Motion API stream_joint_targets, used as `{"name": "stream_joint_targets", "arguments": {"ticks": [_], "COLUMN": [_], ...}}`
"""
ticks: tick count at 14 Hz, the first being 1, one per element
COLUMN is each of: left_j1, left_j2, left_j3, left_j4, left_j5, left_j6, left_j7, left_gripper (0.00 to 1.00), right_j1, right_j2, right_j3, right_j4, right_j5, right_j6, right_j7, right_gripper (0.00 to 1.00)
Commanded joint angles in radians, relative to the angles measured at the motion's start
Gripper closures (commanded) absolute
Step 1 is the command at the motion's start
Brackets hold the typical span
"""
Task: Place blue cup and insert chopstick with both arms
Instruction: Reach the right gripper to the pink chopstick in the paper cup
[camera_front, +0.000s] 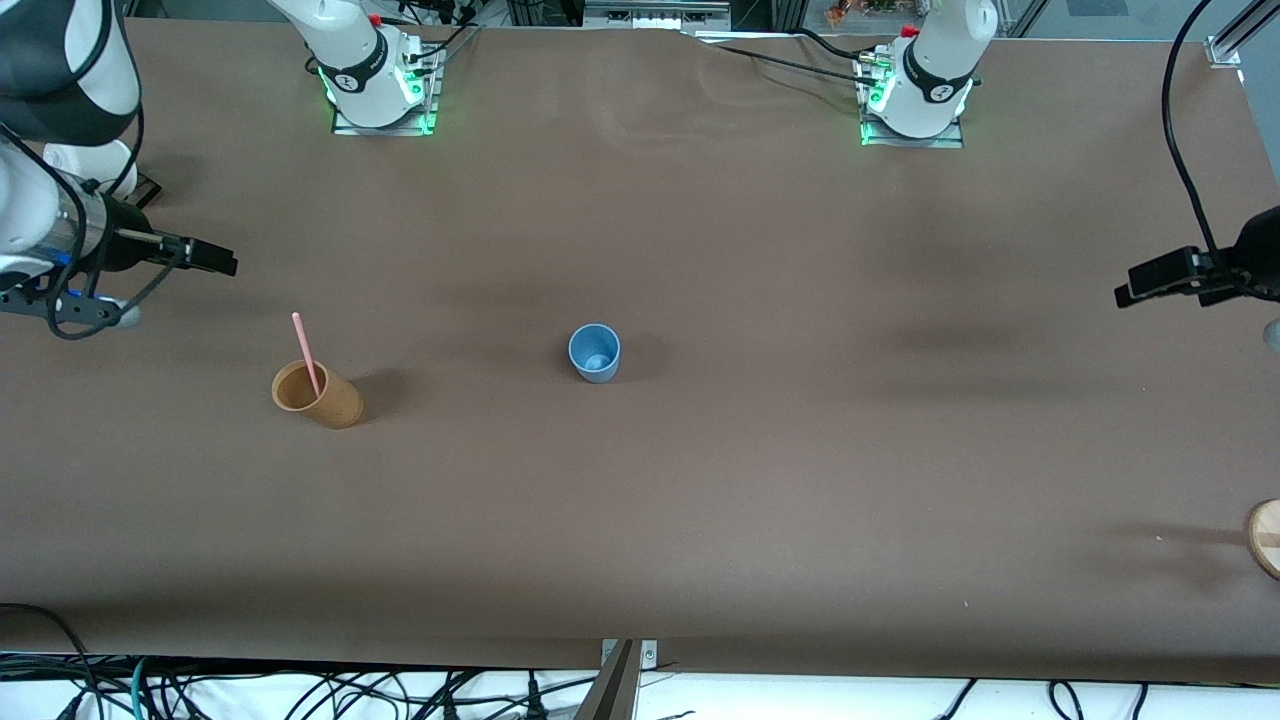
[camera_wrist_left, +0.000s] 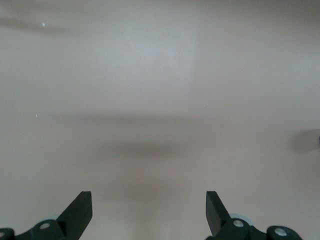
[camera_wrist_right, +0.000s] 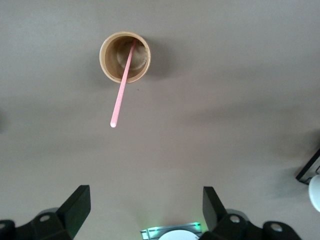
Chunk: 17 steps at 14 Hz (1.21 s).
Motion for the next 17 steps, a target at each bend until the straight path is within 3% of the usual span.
{"name": "stream_joint_targets", "arguments": {"ticks": [1,4,10,17], "left_j1": [0.004,-0.01,-0.041,-0.042], "left_j2": [-0.059,-0.087,-0.199,-0.19], "left_j3": [-0.004,-0.01,-0.01,-0.054], "left_j4": [-0.076,-0.107,-0.283,-0.285], "left_j5": [-0.019,0.038,0.058,0.11], "left_j6": [-0.005,0.0,0.096,0.104], "left_j7": [0.031,0.123,0.126,0.131], "left_gripper": [0.0,0.0,0.0,0.0], "right_j1": [-0.001,-0.001,-0.001,0.016], "right_j2": [0.044,0.078,0.138,0.256], "right_j3": [0.001,0.001,0.001,-0.001], "right_j4": [0.021,0.023,0.018,-0.009], "right_j5": [0.038,0.089,0.097,0.16], "right_j6": [0.034,0.072,0.149,0.219], "right_j7": [0.057,0.066,0.103,0.115], "right_gripper": [0.01,0.01,0.01,0.14]}}
